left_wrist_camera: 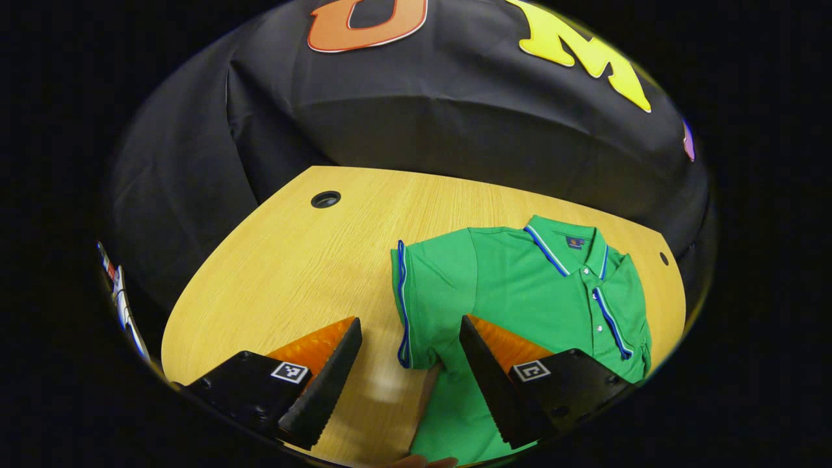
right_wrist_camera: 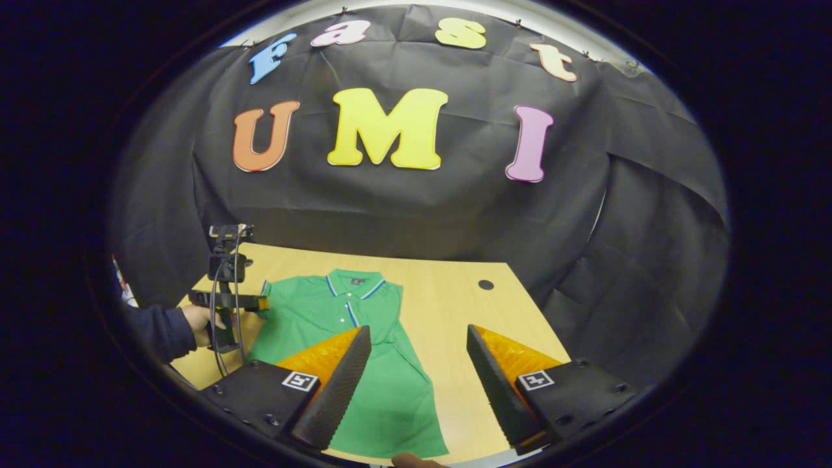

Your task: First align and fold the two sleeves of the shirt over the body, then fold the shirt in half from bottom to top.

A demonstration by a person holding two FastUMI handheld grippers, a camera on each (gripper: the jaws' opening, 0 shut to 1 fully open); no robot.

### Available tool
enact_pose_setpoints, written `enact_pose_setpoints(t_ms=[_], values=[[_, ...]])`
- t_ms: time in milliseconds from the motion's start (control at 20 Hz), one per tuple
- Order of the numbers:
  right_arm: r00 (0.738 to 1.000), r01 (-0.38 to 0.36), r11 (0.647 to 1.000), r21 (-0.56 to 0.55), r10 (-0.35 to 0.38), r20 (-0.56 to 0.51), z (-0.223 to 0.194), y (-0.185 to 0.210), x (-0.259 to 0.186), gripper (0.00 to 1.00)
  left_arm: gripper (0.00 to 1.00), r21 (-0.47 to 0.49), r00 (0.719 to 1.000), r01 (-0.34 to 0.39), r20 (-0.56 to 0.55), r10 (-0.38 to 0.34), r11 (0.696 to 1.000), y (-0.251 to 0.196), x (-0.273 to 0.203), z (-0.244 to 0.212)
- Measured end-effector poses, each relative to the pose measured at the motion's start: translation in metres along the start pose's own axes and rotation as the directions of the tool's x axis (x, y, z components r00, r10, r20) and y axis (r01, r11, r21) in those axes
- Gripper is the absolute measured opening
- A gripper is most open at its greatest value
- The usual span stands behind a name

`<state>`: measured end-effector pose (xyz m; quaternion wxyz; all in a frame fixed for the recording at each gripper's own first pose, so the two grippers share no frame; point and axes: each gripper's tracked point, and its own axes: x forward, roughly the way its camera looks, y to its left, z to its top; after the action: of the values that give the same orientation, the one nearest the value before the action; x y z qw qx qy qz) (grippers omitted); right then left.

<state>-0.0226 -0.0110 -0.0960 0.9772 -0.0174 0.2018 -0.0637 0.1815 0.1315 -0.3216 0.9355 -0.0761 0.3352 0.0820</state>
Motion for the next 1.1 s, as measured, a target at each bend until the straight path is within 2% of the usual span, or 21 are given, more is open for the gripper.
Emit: enact_pose_setpoints(t_ms=[250, 400, 450, 550, 600, 650, 850, 900, 1000, 1100], values=[[1.000, 0.016, 1.000, 0.006, -0.016, -0.002, 0.005, -0.003, 0.002, 0.94, 0.85, -0.046, 0.996, 0.013, -0.087, -0.017, 0.999, 0.000, 0.021, -0.007], [1.000, 0.001, 0.999, 0.032, -0.001, -0.011, 0.006, 0.003, 0.008, 0.94, 0.70, -0.095, 0.990, 0.026, -0.133, -0.039, 0.995, -0.004, 0.026, -0.012], [1.000, -0.003, 0.999, 0.039, 0.003, -0.012, 0.007, 0.004, 0.009, 0.94, 0.68, -0.099, 0.990, 0.031, -0.135, -0.044, 0.995, -0.004, 0.026, -0.011], [1.000, -0.012, 0.999, 0.040, 0.012, -0.004, 0.010, 0.007, 0.013, 0.94, 0.61, -0.089, 0.989, 0.023, -0.146, -0.036, 0.996, -0.001, 0.027, -0.012], [1.000, -0.016, 0.999, 0.037, 0.016, 0.001, 0.012, 0.008, 0.013, 0.94, 0.48, -0.083, 0.988, 0.021, -0.148, -0.033, 0.996, 0.000, 0.027, -0.012], [1.000, -0.021, 0.999, 0.037, 0.020, 0.007, 0.014, 0.008, 0.014, 0.95, 0.53, -0.077, 0.988, 0.019, -0.154, -0.031, 0.997, 0.001, 0.028, -0.012], [1.000, -0.029, 0.998, 0.048, 0.029, 0.003, 0.012, 0.007, 0.017, 0.94, 0.35, -0.046, 0.984, 0.012, -0.178, -0.020, 0.999, 0.007, 0.027, -0.015], [1.000, -0.028, 0.998, 0.049, 0.028, 0.002, 0.010, 0.005, 0.018, 0.94, 0.26, -0.039, 0.982, 0.011, -0.186, -0.018, 0.999, 0.009, 0.027, -0.014], [1.000, -0.025, 0.998, 0.055, 0.025, -0.001, 0.009, 0.001, 0.020, 0.94, 0.16, -0.030, 0.980, 0.012, -0.198, -0.017, 0.999, 0.011, 0.027, -0.014], [1.000, -0.025, 0.998, 0.062, 0.025, -0.004, 0.007, -0.001, 0.020, 0.94, 0.10, -0.026, 0.978, 0.015, -0.209, -0.020, 1.000, 0.011, 0.026, -0.014]])
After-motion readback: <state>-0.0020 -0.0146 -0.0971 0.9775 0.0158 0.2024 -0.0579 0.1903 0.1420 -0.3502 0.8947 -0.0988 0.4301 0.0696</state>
